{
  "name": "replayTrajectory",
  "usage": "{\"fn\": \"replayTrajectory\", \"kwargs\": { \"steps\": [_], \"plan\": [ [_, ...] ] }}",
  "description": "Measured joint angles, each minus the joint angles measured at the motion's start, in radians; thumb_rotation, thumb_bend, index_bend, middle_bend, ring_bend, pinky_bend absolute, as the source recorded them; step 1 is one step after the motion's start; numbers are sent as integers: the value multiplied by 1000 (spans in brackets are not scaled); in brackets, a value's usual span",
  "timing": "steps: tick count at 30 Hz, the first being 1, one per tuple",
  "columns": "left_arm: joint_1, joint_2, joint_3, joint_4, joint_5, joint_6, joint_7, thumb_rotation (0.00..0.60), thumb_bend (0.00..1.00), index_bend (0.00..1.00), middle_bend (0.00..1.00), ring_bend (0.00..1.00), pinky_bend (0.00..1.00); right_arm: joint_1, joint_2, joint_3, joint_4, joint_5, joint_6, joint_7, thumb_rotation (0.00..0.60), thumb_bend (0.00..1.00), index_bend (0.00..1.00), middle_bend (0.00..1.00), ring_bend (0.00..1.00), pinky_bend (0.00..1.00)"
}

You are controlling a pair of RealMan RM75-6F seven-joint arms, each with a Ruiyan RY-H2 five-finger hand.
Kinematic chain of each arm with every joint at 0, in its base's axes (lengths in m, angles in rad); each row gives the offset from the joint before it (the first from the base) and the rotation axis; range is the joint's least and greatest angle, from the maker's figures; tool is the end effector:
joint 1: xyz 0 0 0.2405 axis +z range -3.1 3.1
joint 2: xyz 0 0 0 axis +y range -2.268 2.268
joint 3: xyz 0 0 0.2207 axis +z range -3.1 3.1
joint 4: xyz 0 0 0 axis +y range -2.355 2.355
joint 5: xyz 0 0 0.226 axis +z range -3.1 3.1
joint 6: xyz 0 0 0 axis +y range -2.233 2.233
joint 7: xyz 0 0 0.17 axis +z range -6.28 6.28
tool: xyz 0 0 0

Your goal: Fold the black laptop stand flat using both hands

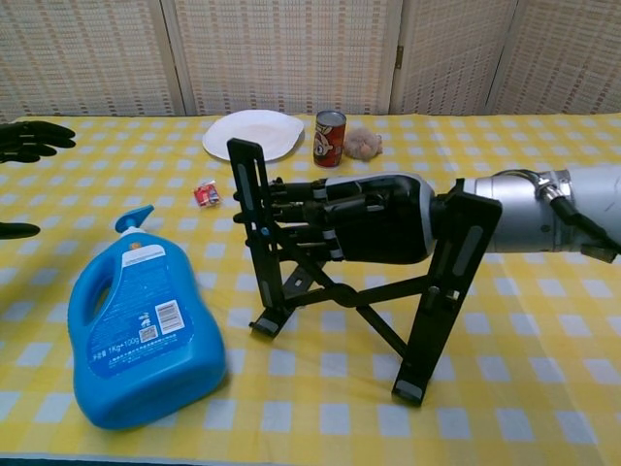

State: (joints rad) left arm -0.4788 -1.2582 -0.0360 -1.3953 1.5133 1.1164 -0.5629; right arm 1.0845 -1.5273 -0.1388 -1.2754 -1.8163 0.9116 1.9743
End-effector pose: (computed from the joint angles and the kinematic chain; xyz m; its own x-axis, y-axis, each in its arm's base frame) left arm -0.2417 0.3091 0.0524 0.0276 0.3341 0.9421 0.9782 -0.2030 0.0433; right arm -0.0659 -0.3046 -0.0870 -0.4782 -0.8779 0.0248 -0.6592 0.3401 -0.6707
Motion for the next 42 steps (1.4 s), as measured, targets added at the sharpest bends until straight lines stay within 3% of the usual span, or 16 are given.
{"fn": "replayTrajectory", "kwargs": {
  "steps": [4,9,11,17,21,29,37,42],
  "plan": [
    [-2,-1,0,1,0,-1,1,600,249,80,104,71,14,-5,17,-6,-2,4,17,-51,600,1000,0,0,40,0],
    [1,0,-1,4,-1,6,0,600,250,79,103,70,13,-31,64,-9,-33,30,27,-237,600,968,0,0,11,0],
    [2,0,-2,5,-2,8,-3,600,250,78,103,70,13,-49,98,-13,-61,44,32,-343,600,880,0,0,3,0],
    [4,3,-6,-1,-1,20,-5,600,249,73,104,64,7,-107,227,-43,-168,69,47,-635,600,484,0,0,0,0],
    [5,4,-6,-10,3,27,3,600,250,72,103,61,4,-157,312,-73,-252,81,57,-801,600,347,0,0,0,0],
    [9,10,-2,-26,9,35,15,600,250,69,104,59,0,-216,360,-96,-346,91,60,-941,600,337,0,0,0,0],
    [19,18,3,-30,12,50,9,600,250,68,104,58,0,-222,342,-89,-386,92,15,-990,600,338,0,0,0,0],
    [25,19,5,-28,16,60,0,600,250,67,104,56,0,-240,378,-90,-410,91,41,-1019,600,338,0,0,0,0]
  ]
}}
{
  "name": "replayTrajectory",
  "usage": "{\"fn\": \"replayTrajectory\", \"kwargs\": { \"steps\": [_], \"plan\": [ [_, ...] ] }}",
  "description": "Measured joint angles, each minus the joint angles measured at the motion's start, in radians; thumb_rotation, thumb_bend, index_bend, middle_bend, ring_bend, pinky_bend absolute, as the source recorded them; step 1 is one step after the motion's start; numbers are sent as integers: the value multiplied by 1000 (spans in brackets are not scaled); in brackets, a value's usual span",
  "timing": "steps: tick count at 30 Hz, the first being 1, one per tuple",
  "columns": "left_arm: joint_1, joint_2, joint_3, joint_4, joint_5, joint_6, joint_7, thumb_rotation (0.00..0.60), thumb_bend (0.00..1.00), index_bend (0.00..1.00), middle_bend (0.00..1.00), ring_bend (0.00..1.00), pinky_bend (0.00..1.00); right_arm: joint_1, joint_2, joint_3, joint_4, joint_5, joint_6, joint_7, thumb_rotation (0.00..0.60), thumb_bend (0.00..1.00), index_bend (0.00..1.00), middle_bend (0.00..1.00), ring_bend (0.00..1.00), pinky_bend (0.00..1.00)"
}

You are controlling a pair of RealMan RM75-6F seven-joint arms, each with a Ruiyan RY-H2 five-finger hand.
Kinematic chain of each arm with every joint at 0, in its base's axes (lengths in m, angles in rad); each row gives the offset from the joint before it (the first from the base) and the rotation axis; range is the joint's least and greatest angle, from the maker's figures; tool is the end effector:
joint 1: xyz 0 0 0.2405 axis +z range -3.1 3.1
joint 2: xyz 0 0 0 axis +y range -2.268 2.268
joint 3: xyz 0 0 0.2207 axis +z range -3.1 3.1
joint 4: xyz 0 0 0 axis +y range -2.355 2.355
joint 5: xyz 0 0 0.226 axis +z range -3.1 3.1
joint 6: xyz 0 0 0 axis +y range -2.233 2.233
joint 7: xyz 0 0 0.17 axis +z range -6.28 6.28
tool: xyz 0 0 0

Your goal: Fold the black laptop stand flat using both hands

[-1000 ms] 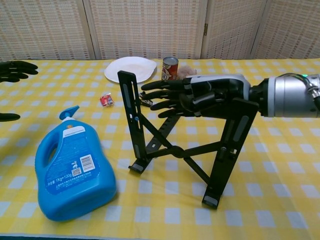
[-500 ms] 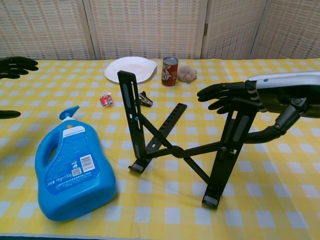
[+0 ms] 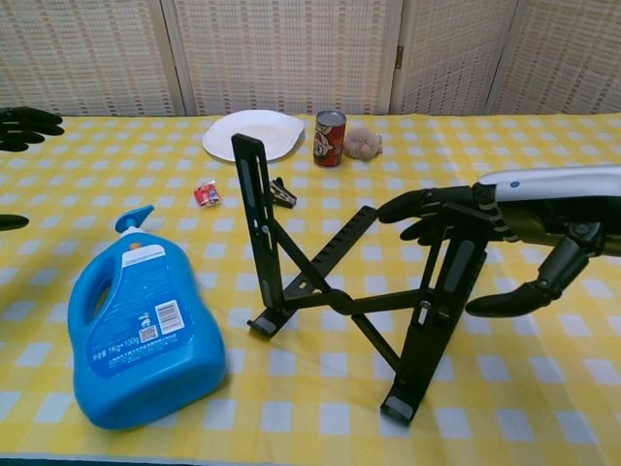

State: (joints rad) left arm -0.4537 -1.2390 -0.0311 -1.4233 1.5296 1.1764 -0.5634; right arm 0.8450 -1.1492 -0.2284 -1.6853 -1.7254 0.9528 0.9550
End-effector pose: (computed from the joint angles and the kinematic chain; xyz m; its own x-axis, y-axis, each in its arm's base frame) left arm -0.2394 0.3010 0.0616 0.0109 0.3017 0.9533 0.9736 -0.2206 0.0587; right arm -0.1459 -0.2562 -0.0057 -0.0169 -0.8189 0.5737 -0.9123 -0.2222 -0.3441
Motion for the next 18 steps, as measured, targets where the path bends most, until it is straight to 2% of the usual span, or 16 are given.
{"fn": "replayTrajectory", "kwargs": {
  "steps": [5,10,14,18],
  "plan": [
    [-1,-3,2,6,5,-1,-4,600,250,67,104,54,0,-19,44,-24,-27,-20,7,-24,600,338,0,0,0,0],
    [-2,-5,4,3,7,-2,-3,600,250,65,103,53,0,-24,29,-26,-40,-33,-4,-33,600,338,0,0,0,0],
    [-2,-4,2,1,6,-2,-2,600,249,65,104,53,0,-33,-23,4,-43,-15,0,-49,600,338,0,0,0,0],
    [-3,-2,2,4,4,-4,-4,600,249,65,104,53,0,-58,-73,49,-44,55,12,-123,600,337,0,0,0,0]
  ]
}}
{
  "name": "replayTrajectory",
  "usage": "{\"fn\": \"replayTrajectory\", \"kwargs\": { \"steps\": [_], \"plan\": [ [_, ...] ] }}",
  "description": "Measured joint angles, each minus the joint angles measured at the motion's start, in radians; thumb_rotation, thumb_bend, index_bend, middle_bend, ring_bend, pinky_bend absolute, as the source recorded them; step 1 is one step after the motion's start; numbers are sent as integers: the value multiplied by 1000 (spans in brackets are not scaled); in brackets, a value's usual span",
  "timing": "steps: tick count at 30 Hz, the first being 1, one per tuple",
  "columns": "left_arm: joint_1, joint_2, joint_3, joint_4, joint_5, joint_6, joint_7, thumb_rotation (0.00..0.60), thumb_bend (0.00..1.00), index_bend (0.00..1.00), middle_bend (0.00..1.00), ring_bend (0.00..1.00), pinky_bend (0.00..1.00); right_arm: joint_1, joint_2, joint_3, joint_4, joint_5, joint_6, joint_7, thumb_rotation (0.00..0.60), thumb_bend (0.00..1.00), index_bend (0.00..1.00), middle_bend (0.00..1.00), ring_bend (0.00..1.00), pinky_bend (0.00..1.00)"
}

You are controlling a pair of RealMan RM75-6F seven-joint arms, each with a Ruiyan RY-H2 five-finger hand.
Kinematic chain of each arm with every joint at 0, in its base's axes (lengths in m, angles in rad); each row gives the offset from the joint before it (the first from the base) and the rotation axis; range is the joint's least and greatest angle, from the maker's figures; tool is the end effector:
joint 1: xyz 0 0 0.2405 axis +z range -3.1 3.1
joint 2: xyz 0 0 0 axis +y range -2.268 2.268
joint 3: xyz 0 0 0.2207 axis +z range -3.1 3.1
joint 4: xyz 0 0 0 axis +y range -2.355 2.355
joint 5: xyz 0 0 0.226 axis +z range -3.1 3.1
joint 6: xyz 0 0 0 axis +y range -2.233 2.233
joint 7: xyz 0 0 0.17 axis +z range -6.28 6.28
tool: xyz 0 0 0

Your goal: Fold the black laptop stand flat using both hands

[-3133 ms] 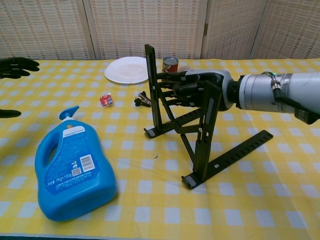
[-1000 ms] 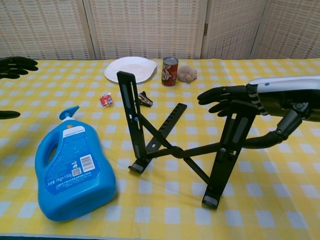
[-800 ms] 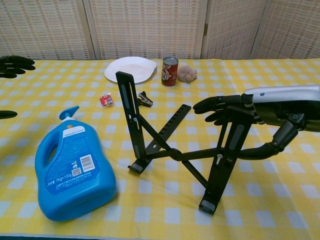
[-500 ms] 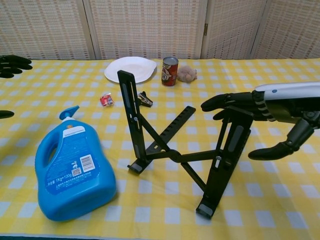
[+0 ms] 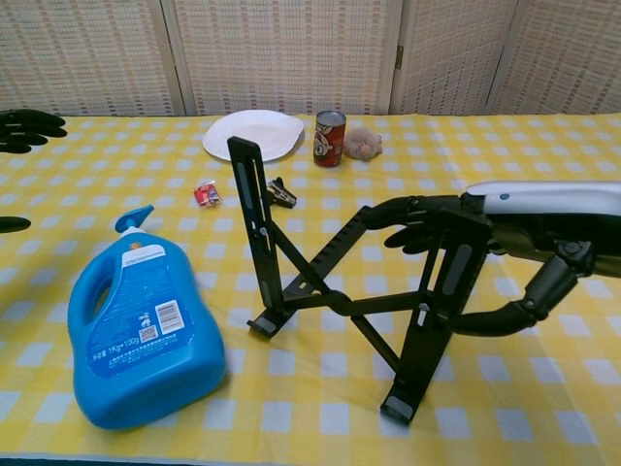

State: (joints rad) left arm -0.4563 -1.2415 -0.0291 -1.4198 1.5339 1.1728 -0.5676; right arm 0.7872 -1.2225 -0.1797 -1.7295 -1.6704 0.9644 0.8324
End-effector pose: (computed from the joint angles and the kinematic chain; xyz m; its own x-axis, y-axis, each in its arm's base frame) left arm -0.2391 0.3011 0.0601 0.0118 0.3082 0.9512 0.9730 -0.2229 0.0602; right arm -0.1277 -0.2418 -0.0225 -0.0589 -0.8041 0.5916 -0.8921 -0.2236 -0.3927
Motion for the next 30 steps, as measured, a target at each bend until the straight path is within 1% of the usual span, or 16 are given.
{"fn": "replayTrajectory", "kwargs": {
  "steps": [5,7,10,14,19,22,25,28,30],
  "plan": [
    [0,2,1,4,3,1,-4,600,249,64,104,52,0,-47,-58,65,1,132,21,-113,600,336,0,0,0,0],
    [0,3,1,5,4,2,-6,600,249,64,104,52,0,-69,-68,85,2,180,32,-137,600,336,0,0,0,0],
    [-2,2,1,5,7,2,-6,600,250,61,104,51,0,-111,-74,116,3,241,51,-156,600,337,0,0,0,0],
    [-10,4,1,2,15,-2,2,600,250,60,103,50,0,-162,-50,133,0,282,85,-152,600,336,0,0,0,0],
    [-29,17,-3,-9,26,-13,27,600,249,60,104,49,0,-222,-16,153,-3,290,161,-119,600,337,0,0,0,0],
    [-47,26,-11,-21,31,-24,45,600,249,60,104,49,0,-258,18,161,-10,264,210,-102,600,337,0,0,0,0],
    [-65,28,-19,-28,32,-39,69,600,250,65,103,50,0,-274,49,160,-17,223,223,-101,600,337,0,0,0,0],
    [-93,25,-29,-24,30,-72,104,600,250,70,104,56,0,-279,61,155,-18,191,226,-142,600,337,0,0,0,0],
    [-115,20,-37,-18,28,-95,133,600,251,75,104,64,0,-281,65,149,-20,162,229,-199,600,337,0,13,6,0]
  ]
}}
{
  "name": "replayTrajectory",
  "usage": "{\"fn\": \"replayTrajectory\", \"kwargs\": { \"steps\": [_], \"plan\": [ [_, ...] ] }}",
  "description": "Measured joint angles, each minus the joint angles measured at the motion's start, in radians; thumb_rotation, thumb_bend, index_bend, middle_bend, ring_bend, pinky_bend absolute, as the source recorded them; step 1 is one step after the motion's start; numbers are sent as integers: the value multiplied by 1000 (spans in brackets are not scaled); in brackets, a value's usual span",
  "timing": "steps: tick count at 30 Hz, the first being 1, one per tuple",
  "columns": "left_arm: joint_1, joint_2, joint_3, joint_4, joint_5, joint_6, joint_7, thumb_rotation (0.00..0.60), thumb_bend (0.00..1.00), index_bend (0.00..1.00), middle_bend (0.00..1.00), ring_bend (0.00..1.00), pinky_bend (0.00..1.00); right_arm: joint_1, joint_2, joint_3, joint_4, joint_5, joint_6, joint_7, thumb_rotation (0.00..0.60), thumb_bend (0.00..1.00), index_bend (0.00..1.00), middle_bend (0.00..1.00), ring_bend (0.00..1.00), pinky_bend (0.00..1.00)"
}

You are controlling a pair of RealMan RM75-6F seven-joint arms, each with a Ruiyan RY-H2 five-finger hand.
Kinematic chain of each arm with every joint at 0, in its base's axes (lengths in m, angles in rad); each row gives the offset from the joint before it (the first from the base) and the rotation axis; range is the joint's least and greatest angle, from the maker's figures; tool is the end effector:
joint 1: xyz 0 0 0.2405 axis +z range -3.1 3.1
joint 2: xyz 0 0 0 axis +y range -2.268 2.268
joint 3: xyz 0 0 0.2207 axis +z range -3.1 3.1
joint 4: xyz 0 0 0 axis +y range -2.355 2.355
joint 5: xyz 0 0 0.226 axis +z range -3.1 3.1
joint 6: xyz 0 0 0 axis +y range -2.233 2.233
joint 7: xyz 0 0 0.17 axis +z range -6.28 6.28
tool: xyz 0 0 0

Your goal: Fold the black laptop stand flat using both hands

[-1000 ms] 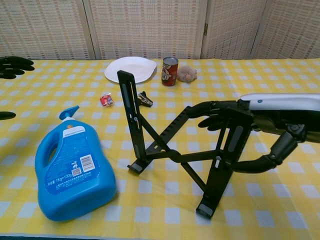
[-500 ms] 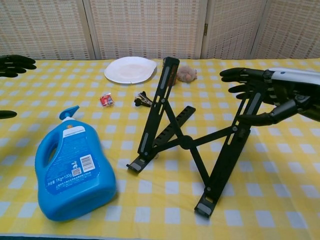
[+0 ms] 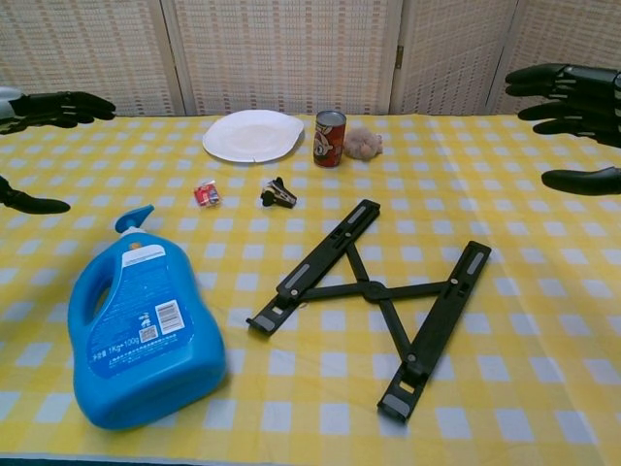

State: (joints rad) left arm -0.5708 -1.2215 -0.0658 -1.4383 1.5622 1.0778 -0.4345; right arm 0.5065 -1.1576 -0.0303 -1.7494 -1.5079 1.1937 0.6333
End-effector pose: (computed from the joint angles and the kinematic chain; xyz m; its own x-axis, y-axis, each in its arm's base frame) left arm -0.2004 0.3300 0.0549 0.2018 0.3089 0.9294 0.9262 -0.3686 -0.0786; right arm -0.1732 -0.2665 0.0465 -0.2339 -0.4476 0.8631 -0.9215 -0.1811 -0.3436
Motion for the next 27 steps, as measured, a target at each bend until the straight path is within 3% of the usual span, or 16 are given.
{"fn": "replayTrajectory", "kwargs": {
  "steps": [7,11,17,20,27],
  "plan": [
    [-99,-53,-40,51,-9,-81,187,600,244,84,103,86,0,-6,-1,-17,-10,-99,14,-301,600,337,0,158,121,0],
    [-162,-124,-63,109,-23,-133,281,600,244,88,103,89,0,-5,-5,-27,-26,-133,-9,-510,600,337,0,181,143,0],
    [-229,-247,-84,221,-52,-181,341,600,243,87,104,83,0,4,-34,-24,-28,-126,-78,-707,600,337,1,229,186,4],
    [-253,-305,-88,276,-62,-193,359,600,230,86,104,79,0,8,-65,-16,0,-112,-96,-771,600,337,35,285,235,75],
    [-296,-429,-84,386,-64,-198,379,600,165,83,104,78,12,11,-181,16,105,-97,-92,-914,600,336,258,500,459,386]
  ]
}}
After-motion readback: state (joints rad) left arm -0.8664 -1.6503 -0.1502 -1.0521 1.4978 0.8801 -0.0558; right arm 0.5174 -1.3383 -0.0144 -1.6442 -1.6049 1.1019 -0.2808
